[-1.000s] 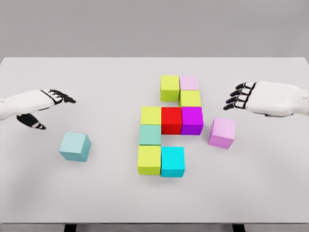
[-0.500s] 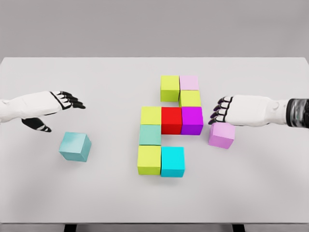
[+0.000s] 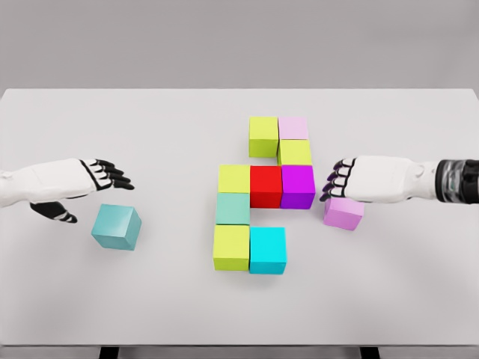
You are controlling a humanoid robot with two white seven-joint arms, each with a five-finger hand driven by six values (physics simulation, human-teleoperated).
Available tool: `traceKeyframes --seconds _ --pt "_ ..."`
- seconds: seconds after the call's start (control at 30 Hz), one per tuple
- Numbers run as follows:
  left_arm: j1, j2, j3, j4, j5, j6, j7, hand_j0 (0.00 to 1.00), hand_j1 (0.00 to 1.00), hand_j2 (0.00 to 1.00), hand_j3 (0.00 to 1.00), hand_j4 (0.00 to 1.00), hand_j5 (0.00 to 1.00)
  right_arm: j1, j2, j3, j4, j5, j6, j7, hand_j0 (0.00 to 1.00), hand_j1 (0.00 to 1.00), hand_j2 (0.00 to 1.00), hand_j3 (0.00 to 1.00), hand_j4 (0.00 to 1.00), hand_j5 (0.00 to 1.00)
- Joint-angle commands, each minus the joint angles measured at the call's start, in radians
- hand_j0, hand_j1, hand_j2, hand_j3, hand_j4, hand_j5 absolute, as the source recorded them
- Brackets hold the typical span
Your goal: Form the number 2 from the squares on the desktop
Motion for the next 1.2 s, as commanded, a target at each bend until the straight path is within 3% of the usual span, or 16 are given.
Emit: traceKeyframes --seconds 0.0,0.53,1.17 --pt "0.0 -0.001 0.001 -0.016 0.003 0.001 -0.001 1.0 1.0 1.0 1.0 1.0 1.0 0.0 -0.002 0.009 0.002 -0.001 0.002 0.0 0.89 0.89 0.89 0.89 0.89 0.89" --pt "0.058 -0.003 0.003 -0.039 -0.012 0.001 -0.005 1.0 1.0 1.0 1.0 1.0 1.0 0.003 0.006 0.038 0.008 0.008 0.002 0.016 0.89 0.89 0.89 0.89 0.89 0.89" --pt "0.051 0.005 0.007 -0.042 -0.007 0.001 -0.005 1.0 1.0 1.0 1.0 1.0 1.0 0.003 -0.017 0.038 0.011 0.019 0.002 0.016 0.89 0.89 0.89 0.89 0.89 0.89"
